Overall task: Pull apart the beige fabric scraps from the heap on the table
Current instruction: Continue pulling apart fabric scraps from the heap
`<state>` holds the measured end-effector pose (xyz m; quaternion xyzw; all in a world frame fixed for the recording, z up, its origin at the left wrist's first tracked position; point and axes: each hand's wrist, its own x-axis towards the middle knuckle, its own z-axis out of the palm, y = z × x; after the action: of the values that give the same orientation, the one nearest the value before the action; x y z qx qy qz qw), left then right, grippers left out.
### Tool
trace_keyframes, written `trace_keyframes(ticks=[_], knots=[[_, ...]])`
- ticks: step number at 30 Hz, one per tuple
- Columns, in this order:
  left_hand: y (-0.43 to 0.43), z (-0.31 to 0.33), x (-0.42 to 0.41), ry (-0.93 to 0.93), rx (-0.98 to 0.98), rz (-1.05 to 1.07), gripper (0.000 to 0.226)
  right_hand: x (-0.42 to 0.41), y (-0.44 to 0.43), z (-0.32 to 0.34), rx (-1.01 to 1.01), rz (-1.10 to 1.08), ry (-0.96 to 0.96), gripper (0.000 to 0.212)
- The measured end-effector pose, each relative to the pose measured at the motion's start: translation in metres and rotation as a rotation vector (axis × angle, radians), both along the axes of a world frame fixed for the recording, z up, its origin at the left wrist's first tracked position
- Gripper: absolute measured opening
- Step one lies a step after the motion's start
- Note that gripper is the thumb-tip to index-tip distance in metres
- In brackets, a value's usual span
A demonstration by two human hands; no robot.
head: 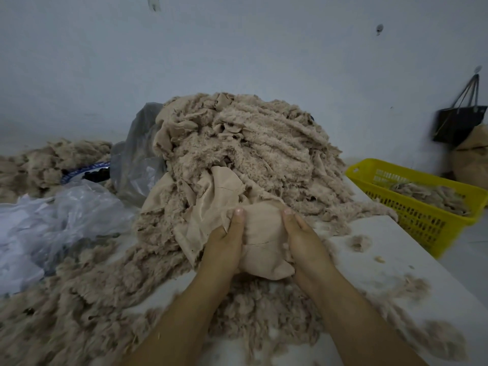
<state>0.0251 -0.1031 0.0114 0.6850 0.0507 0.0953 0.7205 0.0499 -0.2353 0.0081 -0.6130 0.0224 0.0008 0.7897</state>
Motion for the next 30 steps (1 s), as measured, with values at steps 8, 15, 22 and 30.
trace_keyframes(ticks=[8,15,22,30], knots=[[-0.001,0.001,-0.007,-0.086,0.023,-0.356,0.029,-0.001,-0.002,0.0,-0.09,-0.026,-0.106,0.027],[0.004,0.0,0.002,0.021,-0.052,-0.105,0.029,-0.007,0.002,-0.006,-0.272,0.246,-0.14,0.065],[0.002,0.006,0.007,0.009,-0.187,0.032,0.03,-0.007,-0.004,0.007,-0.098,0.086,-0.091,0.03],[-0.003,0.012,0.005,0.083,-0.296,-0.037,0.052,-0.007,-0.003,0.013,0.259,0.061,-0.009,0.031]])
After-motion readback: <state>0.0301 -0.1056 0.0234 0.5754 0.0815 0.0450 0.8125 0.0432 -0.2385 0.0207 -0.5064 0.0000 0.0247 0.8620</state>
